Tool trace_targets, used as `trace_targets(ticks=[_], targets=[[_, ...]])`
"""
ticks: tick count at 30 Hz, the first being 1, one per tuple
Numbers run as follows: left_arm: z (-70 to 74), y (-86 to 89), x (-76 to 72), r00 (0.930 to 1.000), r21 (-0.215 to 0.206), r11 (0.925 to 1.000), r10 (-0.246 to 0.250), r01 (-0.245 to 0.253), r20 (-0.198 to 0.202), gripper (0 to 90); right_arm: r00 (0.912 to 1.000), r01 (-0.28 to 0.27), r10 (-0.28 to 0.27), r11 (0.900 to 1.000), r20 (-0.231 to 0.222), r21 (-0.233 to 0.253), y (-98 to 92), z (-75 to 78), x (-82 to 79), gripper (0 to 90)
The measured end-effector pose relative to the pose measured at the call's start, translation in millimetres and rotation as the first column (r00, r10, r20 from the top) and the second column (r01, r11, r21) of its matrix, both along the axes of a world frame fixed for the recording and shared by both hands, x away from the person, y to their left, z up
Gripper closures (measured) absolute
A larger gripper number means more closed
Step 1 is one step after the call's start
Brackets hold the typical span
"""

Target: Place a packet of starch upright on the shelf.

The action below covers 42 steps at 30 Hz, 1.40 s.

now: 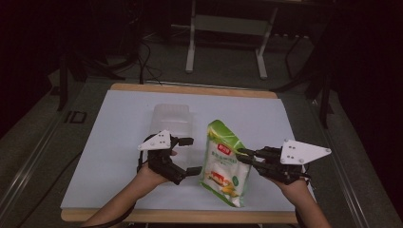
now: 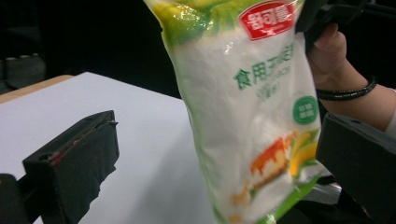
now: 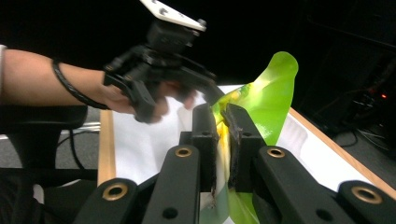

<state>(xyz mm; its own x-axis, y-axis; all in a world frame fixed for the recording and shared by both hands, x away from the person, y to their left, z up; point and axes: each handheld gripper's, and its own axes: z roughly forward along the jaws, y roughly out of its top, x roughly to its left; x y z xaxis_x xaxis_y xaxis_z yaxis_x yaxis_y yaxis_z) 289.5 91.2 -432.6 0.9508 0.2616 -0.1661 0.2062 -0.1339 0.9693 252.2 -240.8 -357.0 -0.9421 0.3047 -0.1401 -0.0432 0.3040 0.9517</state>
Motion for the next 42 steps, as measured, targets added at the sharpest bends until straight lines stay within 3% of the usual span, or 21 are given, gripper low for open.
trace_targets(ticks=[8, 13, 15, 19, 20, 24, 28, 33, 37, 42], targets=[[1.3, -11.9, 11.5, 0.9964, -0.024, 0.9962, -0.084, 0.083, -0.012, 0.0, 0.9982, -0.061, 0.061, 0.998, 0.004, -0.003, 17.2, 0.6, -5.2, 83.5], [-0.3, -15.3, 14.8, 0.9907, -0.041, 0.9906, -0.132, 0.131, -0.032, 6.2, 0.9963, -0.085, 0.086, 0.996, 0.009, -0.008, 23.9, 1.6, -6.2, 83.6], [-0.3, -16.1, 15.0, 0.9881, -0.049, 0.9875, -0.151, 0.15, -0.027, 14.6, 0.9958, -0.09, 0.09, 0.996, 0.011, -0.01, 26.3, 1.6, -5.7, 83.6], [2.2, -20.2, 12.0, 0.9872, -0.033, 0.9867, -0.16, 0.159, -0.005, 22.4, 0.9963, -0.085, 0.085, 0.996, 0.01, -0.022, 28.2, -0.1, -5.3, 83.6], [3.6, -22.0, 10.4, 0.9883, -0.013, 0.9882, -0.152, 0.152, -0.001, 26.3, 0.9964, -0.084, 0.084, 0.996, 0.011, -0.027, 29.0, -1.1, -5.1, 83.6], [5.4, -22.3, 9.5, 0.9905, 0.015, 0.9905, -0.137, 0.137, -0.01, 36.5, 0.9972, -0.074, 0.075, 0.997, 0.008, -0.037, 28.7, -5.1, -3.6, 83.7], [6.7, -21.7, 7.5, 0.9924, 0.024, 0.9922, -0.122, 0.122, 0.011, 47.8, 0.9974, -0.072, 0.072, 0.997, 0.002, -0.031, 26.1, -6.5, -2.8, 83.8], [6.6, -20.1, 5.7, 0.9885, 0.027, 0.9925, -0.121, 0.119, 0.09, 56.9, 0.9977, -0.067, 0.067, 0.998, -0.014, -0.018, 23.4, -8.9, -2.0, 83.8], [7.7, -19.3, 6.2, 0.988, 0.037, 0.9916, -0.127, 0.124, 0.087, 66.0, 0.9985, -0.054, 0.054, 0.998, -0.015, -0.02, 22.9, -10.9, -1.5, 83.8], [14.2, -19.5, 4.8, 0.986, 0.057, 0.9919, -0.12, 0.114, 0.116, 74.2, 0.9992, -0.04, 0.04, 0.999, -0.006, -0.013, 21.8, -10.3, -0.2, 83.6]])
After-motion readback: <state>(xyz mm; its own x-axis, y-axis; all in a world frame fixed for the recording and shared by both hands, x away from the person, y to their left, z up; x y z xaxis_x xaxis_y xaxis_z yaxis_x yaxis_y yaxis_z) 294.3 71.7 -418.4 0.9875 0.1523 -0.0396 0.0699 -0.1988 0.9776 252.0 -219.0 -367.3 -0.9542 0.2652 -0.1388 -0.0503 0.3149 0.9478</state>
